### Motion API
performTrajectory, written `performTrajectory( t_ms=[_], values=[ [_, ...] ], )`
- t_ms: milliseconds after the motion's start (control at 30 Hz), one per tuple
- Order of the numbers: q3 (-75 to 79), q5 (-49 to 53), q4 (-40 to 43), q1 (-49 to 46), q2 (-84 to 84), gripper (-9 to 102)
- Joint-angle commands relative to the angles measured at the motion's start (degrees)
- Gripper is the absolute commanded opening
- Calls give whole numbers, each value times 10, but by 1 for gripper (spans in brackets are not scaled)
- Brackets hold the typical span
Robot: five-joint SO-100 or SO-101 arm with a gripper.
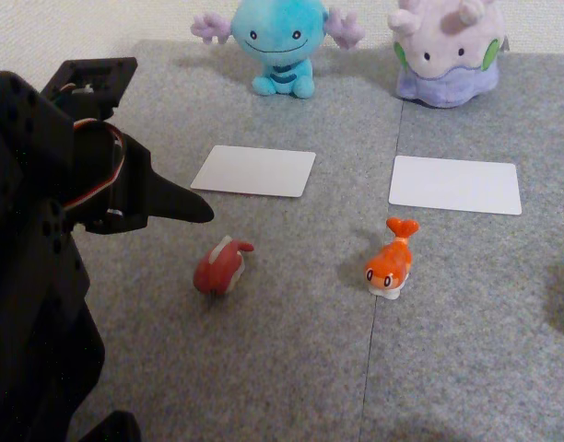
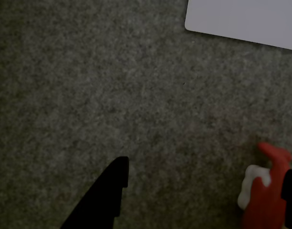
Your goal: Wooper wants to eat egg sudhi, and Goomy wants to eat shrimp sushi
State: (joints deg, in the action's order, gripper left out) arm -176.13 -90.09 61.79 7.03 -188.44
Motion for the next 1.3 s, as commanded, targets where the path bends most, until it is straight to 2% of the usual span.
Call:
performTrajectory(
  t_ms=[0,1000,1100,1267],
  values=[
    [2,1,2,6,-3,37],
    [2,1,2,6,-3,37],
    [2,4,-16,4,-4,37],
    [4,10,-112,-24,-4,37]
  ],
)
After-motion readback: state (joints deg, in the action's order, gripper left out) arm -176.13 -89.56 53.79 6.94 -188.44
